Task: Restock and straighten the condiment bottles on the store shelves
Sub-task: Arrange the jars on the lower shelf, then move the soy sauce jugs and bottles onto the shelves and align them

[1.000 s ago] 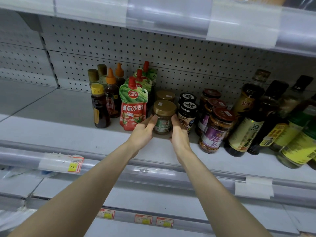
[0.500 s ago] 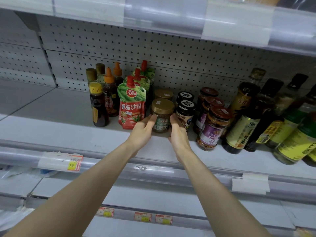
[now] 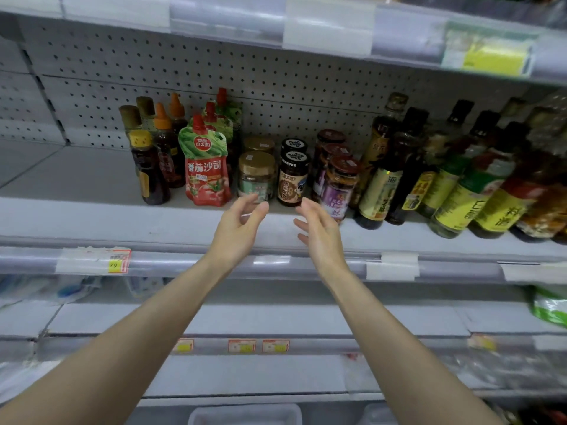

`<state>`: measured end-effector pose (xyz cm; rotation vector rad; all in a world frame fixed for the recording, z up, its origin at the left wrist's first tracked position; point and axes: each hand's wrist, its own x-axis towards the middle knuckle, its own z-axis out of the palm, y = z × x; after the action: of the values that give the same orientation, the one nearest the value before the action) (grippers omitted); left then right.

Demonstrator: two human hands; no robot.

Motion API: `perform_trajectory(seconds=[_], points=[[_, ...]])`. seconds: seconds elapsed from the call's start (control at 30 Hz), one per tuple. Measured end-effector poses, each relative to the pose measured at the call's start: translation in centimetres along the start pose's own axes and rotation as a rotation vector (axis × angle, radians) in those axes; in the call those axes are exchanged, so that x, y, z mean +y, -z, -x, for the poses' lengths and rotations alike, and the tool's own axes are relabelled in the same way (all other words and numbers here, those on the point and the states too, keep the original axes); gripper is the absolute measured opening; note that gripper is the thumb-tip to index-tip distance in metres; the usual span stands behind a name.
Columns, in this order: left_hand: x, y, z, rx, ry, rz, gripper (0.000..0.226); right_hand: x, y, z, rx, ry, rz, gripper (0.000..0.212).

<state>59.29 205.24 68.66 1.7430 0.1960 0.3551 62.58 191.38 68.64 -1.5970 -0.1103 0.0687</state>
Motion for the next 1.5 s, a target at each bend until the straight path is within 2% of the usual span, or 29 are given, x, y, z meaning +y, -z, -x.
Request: perform_trajectory(seconds=[0.07, 0.17, 0.33, 0.57, 0.7, 0.9, 1.3, 1.47, 1.5], points=[[1.0, -1.0, 1.3, -0.020, -0.016, -0.017, 0.042, -0.9, 1.8, 1.5, 0.009, -0.002, 0.002, 0.017], [1.9, -2.9, 3.0, -0.031, -0.036, -0.021, 0.040, -1.5, 4.5, 3.6, 0.014, 0.015, 0.031, 0.024], [2.2, -8.5, 7.4, -0.078, 0.007, 0.025, 0.037, -1.3, 11.2, 6.9, 0.039, 0.032, 0.048, 0.012], [-0.8, -18.7, 15.2, -0.027, 0.046, 0.034, 0.019, 4.1, 22.2, 11.2, 0.014, -0.024, 0.081, 0.014], [-5.9, -23.7, 20.0, 0.024, 0.176, 0.048, 0.019, 10.4, 26.7, 13.6, -0.034, -0.130, 0.111, 0.016], [-14.7, -27.5, 25.7, 0.029, 0.379, 0.005, 0.018, 21.3, 30.0, 16.1, -0.074, -0.306, 0.142, 0.017], [-37.1, -31.8, 32.2, 0.005, 0.662, -0.104, 0.012, 48.9, 30.0, 20.2, -0.068, -0.531, 0.269, 0.018], [-46.6, -32.9, 34.3, -0.005, 0.752, -0.131, 0.014, 58.8, 29.9, 21.1, -0.042, -0.563, 0.254, 0.004], [-48.2, -33.0, 34.7, -0.005, 0.769, -0.139, 0.015, 60.5, 29.8, 21.4, -0.042, -0.564, 0.259, 0.016]])
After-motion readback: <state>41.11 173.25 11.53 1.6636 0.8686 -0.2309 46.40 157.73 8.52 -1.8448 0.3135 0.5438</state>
